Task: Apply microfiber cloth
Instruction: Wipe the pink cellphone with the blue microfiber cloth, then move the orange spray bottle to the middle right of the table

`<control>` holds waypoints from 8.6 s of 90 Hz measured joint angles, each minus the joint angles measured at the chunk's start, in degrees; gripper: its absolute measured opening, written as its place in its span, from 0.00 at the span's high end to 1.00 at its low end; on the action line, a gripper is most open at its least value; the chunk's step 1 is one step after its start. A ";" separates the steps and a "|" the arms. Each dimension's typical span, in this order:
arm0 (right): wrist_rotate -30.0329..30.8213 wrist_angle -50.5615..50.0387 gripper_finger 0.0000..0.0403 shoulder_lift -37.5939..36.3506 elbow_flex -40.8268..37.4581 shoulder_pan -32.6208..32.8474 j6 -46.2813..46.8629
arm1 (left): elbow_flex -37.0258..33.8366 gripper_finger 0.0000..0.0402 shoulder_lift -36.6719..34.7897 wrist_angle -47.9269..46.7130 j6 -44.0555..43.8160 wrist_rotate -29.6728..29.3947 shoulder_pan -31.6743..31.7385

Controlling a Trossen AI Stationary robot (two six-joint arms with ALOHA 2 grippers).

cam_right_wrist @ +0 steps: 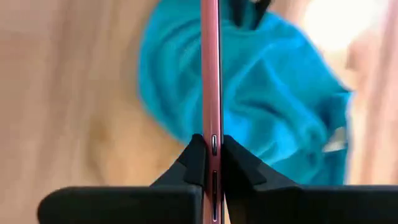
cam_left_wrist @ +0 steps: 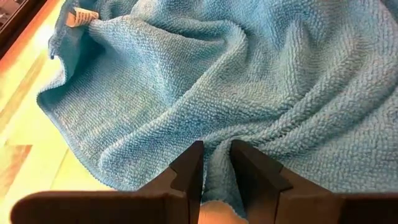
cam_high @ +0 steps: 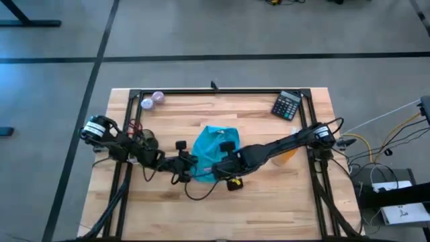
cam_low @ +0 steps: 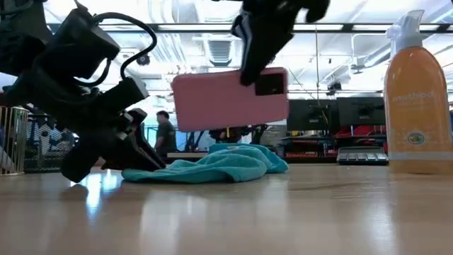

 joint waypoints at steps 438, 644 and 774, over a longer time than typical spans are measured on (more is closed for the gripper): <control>7.62 61.92 0.98 -28.23 -51.08 0.50 2.82 | -11.09 1.00 -34.09 36.45 32.64 -5.77 1.61; 13.24 42.38 0.70 2.62 -24.85 -3.52 6.04 | 20.81 1.00 -27.84 -103.05 -64.79 44.91 -42.81; 12.92 18.07 1.00 -13.30 -16.79 -0.23 -9.05 | 20.70 0.49 -28.96 -54.01 -32.36 7.53 -21.29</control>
